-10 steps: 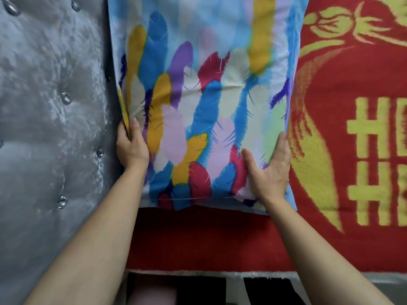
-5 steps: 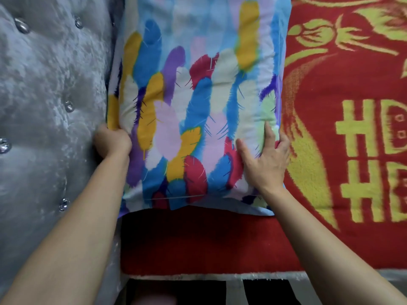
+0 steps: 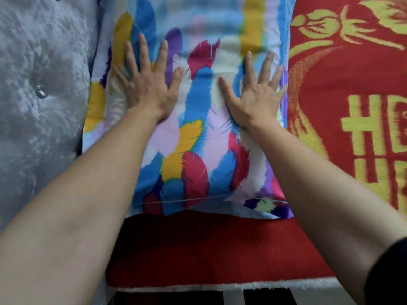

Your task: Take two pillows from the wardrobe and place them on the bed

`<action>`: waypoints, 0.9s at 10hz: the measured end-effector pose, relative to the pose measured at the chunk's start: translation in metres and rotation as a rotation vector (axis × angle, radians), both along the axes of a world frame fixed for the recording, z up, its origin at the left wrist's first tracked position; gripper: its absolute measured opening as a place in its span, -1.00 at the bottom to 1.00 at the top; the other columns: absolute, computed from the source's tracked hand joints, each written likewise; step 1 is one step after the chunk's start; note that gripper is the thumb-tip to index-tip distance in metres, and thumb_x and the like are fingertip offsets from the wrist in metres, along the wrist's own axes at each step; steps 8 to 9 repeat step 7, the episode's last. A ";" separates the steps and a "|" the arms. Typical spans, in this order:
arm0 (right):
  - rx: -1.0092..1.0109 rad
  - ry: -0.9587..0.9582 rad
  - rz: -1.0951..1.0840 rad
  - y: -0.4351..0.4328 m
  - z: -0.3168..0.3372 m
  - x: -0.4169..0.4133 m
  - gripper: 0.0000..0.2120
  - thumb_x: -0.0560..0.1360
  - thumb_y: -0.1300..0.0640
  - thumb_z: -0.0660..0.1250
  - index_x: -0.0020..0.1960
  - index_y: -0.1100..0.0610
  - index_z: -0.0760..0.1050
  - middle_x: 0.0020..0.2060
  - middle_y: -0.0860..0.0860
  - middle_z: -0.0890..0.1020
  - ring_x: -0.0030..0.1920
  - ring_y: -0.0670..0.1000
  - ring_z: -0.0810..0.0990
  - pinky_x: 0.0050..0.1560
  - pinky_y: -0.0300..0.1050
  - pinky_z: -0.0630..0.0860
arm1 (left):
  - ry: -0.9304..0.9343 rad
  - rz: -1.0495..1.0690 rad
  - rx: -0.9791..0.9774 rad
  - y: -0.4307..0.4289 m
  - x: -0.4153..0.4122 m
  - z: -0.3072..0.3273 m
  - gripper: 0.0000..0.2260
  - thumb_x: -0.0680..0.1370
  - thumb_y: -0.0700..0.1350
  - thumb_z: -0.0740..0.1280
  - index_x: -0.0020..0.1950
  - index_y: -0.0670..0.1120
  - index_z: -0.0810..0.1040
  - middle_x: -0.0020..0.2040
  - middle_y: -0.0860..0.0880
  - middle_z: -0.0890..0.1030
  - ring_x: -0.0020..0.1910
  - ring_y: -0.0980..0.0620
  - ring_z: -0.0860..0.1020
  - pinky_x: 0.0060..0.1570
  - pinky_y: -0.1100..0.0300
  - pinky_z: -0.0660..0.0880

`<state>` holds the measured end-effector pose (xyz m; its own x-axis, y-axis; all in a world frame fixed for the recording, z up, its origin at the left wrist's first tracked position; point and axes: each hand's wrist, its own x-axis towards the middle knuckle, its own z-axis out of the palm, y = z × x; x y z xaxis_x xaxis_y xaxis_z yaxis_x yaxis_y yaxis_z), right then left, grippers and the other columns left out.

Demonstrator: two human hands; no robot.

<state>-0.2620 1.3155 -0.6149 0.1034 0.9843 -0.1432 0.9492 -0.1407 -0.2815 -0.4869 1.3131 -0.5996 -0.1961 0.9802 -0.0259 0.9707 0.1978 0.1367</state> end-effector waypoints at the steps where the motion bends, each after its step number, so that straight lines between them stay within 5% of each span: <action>1: 0.035 0.035 -0.038 -0.018 -0.003 0.003 -0.16 0.46 -0.53 -0.08 0.62 -0.15 -0.08 0.62 0.11 -0.10 0.60 0.25 -0.12 0.52 0.34 -0.04 | 0.017 -0.001 0.033 -0.012 0.009 -0.002 -0.41 0.56 0.35 -0.10 0.57 0.19 -0.03 0.61 -0.07 -0.09 0.57 -0.19 -0.12 0.43 -0.37 -0.10; 3: 0.063 0.041 0.055 -0.079 0.000 0.016 -0.29 0.57 -0.36 -0.02 0.61 -0.05 0.07 0.61 0.20 0.02 0.59 0.26 -0.04 0.55 0.25 0.00 | -0.021 -0.011 0.007 -0.073 0.013 0.004 -0.43 0.60 0.28 -0.04 0.58 0.11 0.07 0.61 -0.10 -0.04 0.57 -0.17 -0.08 0.47 -0.29 -0.11; 5: -0.116 -0.029 0.160 -0.154 0.018 0.029 -0.31 0.58 -0.31 -0.04 0.60 0.00 0.14 0.58 0.26 0.11 0.55 0.35 0.10 0.50 0.29 0.10 | 0.017 -0.038 -0.188 -0.161 0.028 0.016 -0.39 0.59 0.26 -0.08 0.57 -0.01 0.11 0.59 -0.17 0.04 0.56 -0.22 -0.03 0.45 -0.35 -0.05; 7: -0.342 -0.109 0.345 -0.171 0.097 0.054 -0.24 0.55 -0.38 -0.16 0.63 0.00 -0.04 0.61 0.21 -0.03 0.59 0.27 -0.02 0.55 0.20 0.02 | 0.207 -0.215 -0.372 -0.191 0.024 0.094 -0.29 0.51 0.29 -0.24 0.56 0.00 0.19 0.58 -0.17 0.08 0.56 -0.21 0.03 0.42 -0.38 -0.03; 9: -0.342 -0.109 0.345 -0.171 0.097 0.054 -0.24 0.55 -0.38 -0.16 0.63 0.00 -0.04 0.61 0.21 -0.03 0.59 0.27 -0.02 0.55 0.20 0.02 | 0.207 -0.215 -0.372 -0.191 0.024 0.094 -0.29 0.51 0.29 -0.24 0.56 0.00 0.19 0.58 -0.17 0.08 0.56 -0.21 0.03 0.42 -0.38 -0.03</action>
